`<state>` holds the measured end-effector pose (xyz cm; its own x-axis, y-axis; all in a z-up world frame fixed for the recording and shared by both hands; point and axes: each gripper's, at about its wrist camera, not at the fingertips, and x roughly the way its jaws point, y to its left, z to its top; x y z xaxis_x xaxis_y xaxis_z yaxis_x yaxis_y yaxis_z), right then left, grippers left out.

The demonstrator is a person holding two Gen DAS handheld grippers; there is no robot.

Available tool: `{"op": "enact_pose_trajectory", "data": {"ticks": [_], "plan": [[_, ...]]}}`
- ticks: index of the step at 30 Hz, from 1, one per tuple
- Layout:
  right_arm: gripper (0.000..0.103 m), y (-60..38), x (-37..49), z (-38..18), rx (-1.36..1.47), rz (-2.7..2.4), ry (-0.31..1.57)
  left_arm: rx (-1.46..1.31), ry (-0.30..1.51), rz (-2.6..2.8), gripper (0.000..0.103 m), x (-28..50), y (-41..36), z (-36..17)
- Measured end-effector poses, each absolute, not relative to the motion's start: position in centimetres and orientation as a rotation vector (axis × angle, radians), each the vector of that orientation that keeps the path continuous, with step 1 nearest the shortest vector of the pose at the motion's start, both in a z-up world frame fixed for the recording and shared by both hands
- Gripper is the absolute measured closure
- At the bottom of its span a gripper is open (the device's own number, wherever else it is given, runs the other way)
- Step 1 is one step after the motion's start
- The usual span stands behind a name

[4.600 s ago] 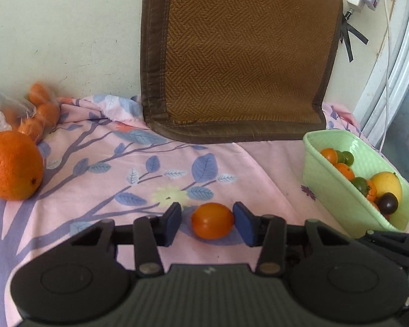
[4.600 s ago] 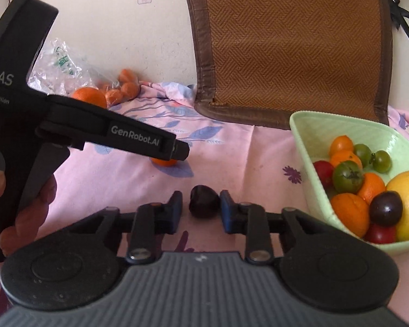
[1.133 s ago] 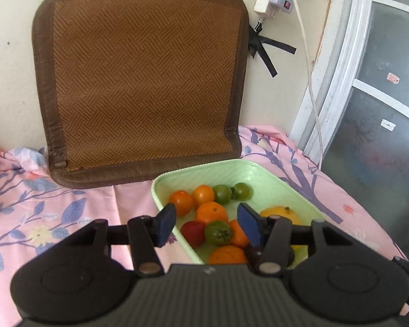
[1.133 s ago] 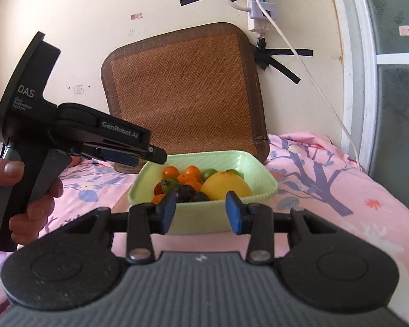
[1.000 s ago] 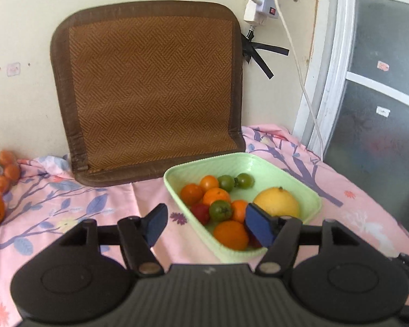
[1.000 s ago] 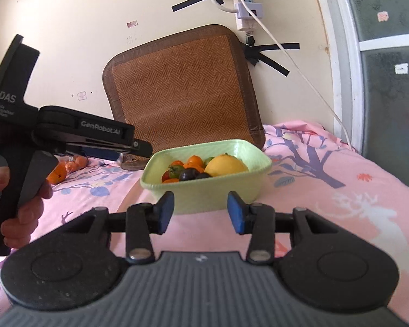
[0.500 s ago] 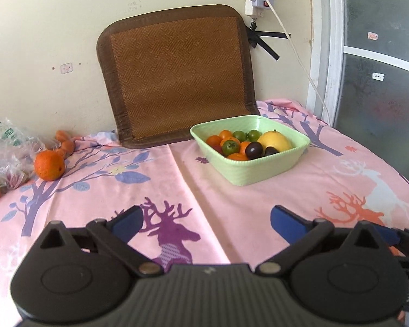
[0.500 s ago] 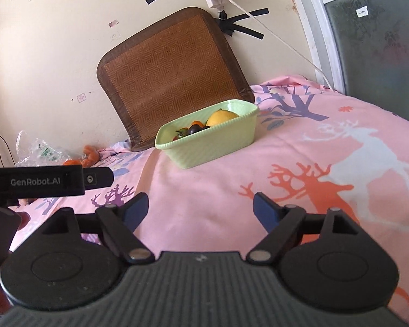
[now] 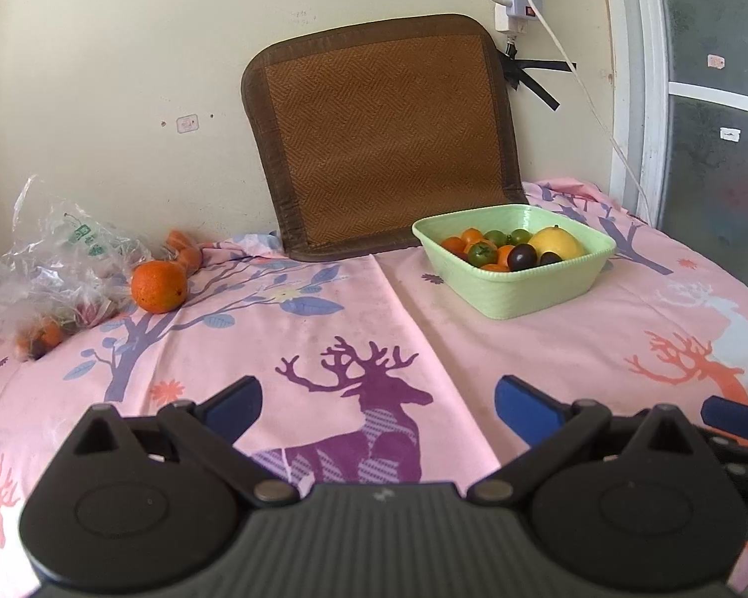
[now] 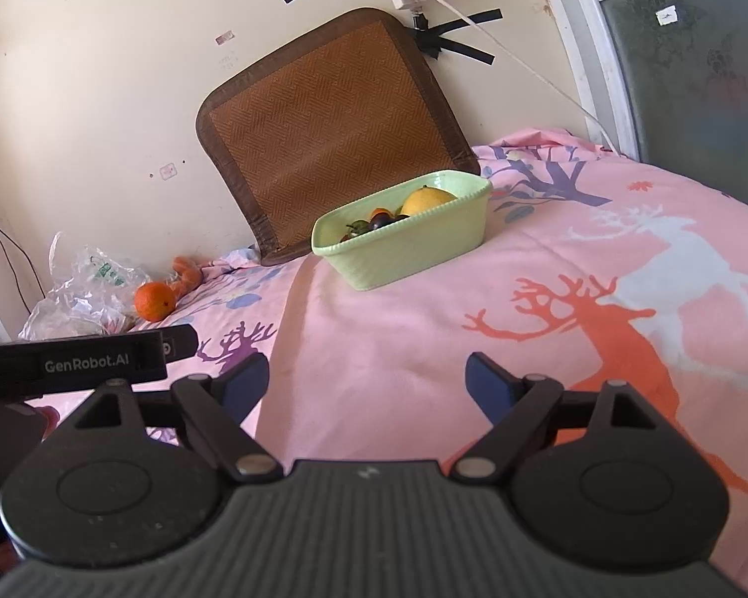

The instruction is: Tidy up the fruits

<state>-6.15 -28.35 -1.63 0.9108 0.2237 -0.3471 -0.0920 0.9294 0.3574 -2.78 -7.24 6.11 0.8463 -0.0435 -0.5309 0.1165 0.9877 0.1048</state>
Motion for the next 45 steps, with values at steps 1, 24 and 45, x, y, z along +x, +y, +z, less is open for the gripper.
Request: {"op": "enact_pose_trajectory", "data": {"ticks": [1,24,45], "plan": [[0.015,-28.3,-6.2,-1.6,0.344,0.165,0.395,0.138,0.559,-0.077,0.0,-2.8,-7.2,6.1],[0.01,-29.6,-5.7,-2.6,0.412,0.115,0.435,0.223,0.712,-0.03,0.0,-2.2,-8.5,2.6],[0.009,-30.0,-5.6,-2.7,0.433,0.097,0.437,0.215,0.718,-0.049,0.0,-2.8,-8.7,2.8]]}}
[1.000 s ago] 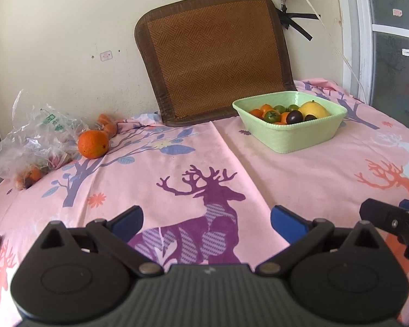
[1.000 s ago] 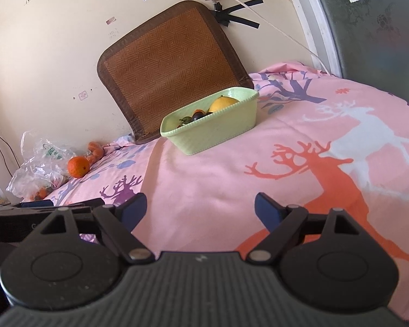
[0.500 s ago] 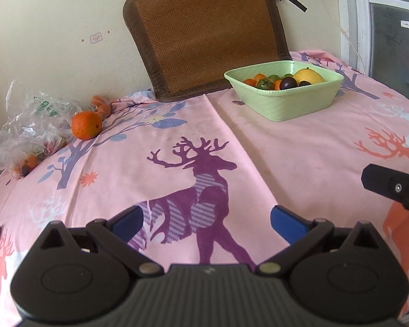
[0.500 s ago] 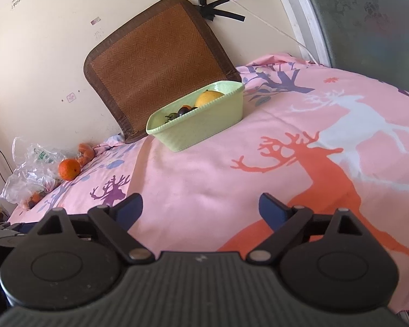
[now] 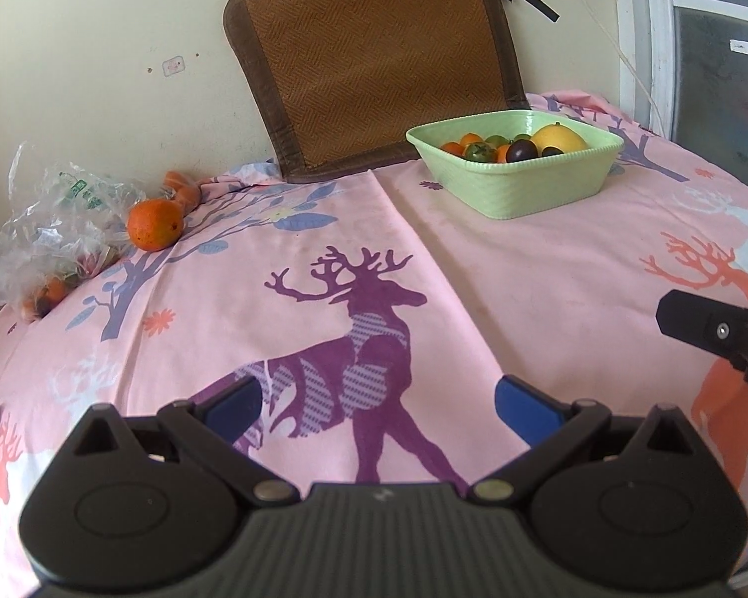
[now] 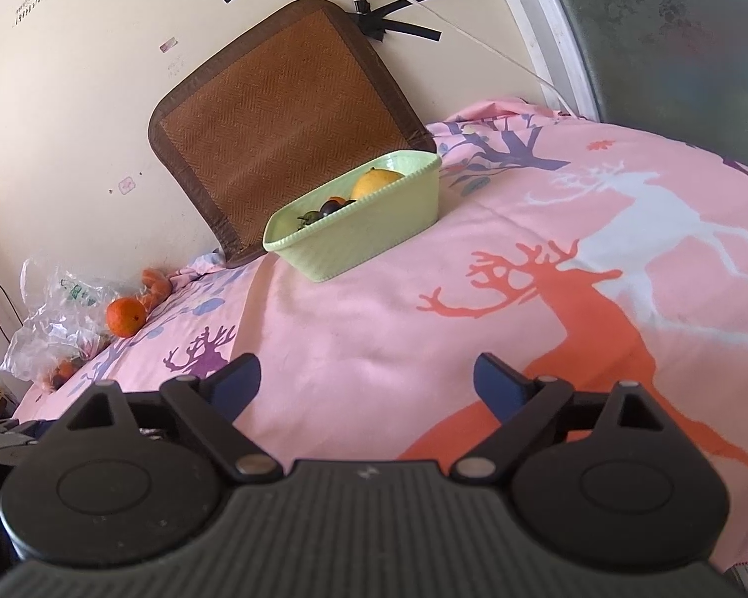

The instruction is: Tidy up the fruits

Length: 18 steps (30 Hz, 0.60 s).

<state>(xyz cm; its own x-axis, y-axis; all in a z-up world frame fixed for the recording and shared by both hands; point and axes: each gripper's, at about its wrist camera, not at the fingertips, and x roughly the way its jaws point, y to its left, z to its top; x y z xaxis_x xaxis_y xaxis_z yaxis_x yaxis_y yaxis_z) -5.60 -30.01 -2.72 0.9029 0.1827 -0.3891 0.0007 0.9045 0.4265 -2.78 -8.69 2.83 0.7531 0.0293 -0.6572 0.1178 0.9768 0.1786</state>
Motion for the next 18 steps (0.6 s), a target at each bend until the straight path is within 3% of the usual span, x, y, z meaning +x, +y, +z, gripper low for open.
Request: {"op": "enact_pose_trajectory", "data": {"ticks": [18], "plan": [[0.009,-30.09,-5.56,-2.72,0.431,0.097,0.433,0.231,0.708,0.004,0.0,-2.81,-8.56,2.76]]}}
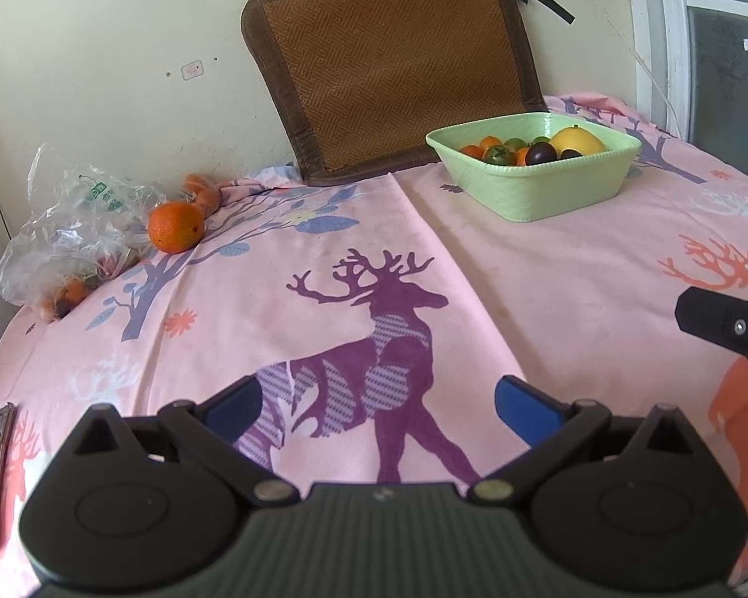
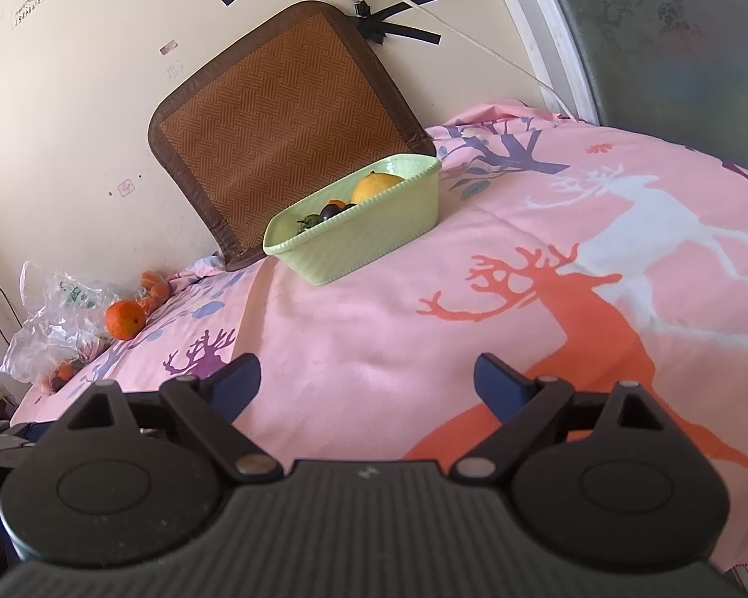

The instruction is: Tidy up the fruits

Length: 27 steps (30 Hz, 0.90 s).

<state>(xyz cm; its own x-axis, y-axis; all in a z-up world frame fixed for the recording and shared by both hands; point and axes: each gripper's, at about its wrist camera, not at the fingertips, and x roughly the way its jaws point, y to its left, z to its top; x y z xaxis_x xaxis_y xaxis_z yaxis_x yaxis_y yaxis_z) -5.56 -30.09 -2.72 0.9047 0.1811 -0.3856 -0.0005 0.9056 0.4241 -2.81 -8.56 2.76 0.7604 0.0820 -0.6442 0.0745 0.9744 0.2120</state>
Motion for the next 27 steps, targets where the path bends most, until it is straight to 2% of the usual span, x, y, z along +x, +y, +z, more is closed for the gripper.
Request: {"op": "enact_pose_trajectory", "data": {"ticks": [27], "plan": [[0.009,-29.7,-5.8,-2.7,0.416,0.104,0.421,0.225,0.728,0.086,0.0,-2.2,-6.8,2.6]]}}
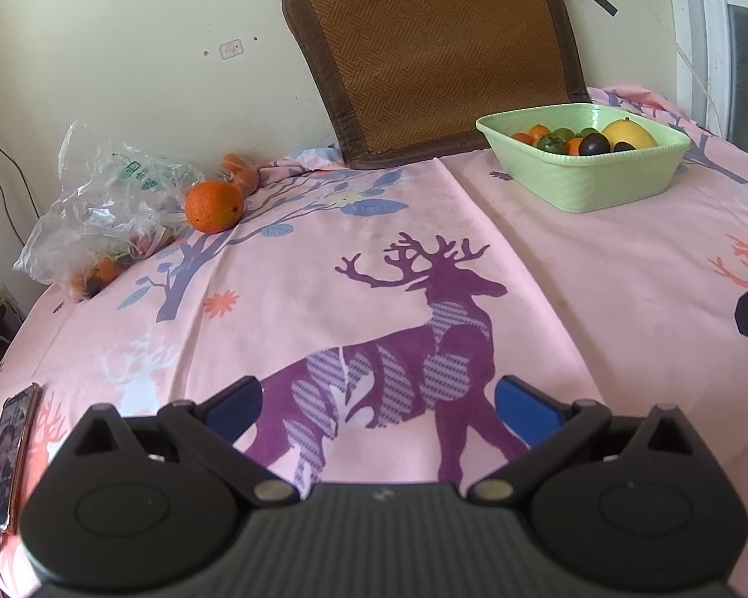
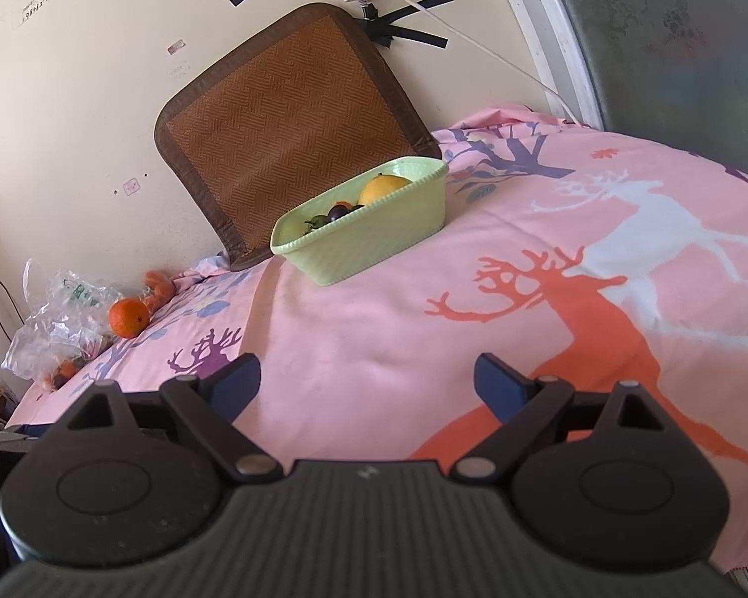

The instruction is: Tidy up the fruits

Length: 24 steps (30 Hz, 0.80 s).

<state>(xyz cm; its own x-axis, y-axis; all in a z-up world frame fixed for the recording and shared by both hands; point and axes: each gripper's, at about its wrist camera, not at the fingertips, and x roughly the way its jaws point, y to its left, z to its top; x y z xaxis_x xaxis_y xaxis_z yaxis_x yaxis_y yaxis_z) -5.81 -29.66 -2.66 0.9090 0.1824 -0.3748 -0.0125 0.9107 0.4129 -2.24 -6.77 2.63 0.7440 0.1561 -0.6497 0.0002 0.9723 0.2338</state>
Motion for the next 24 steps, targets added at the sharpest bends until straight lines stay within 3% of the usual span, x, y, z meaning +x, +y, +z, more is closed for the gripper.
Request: {"op": "enact_pose_trajectory", "data": {"ticks": [24], "plan": [[0.009,-29.63,-5.78,-2.66,0.399,0.106,0.418,0.199,0.744,0.029,0.0,-2.24,-6.71,2.41]]}}
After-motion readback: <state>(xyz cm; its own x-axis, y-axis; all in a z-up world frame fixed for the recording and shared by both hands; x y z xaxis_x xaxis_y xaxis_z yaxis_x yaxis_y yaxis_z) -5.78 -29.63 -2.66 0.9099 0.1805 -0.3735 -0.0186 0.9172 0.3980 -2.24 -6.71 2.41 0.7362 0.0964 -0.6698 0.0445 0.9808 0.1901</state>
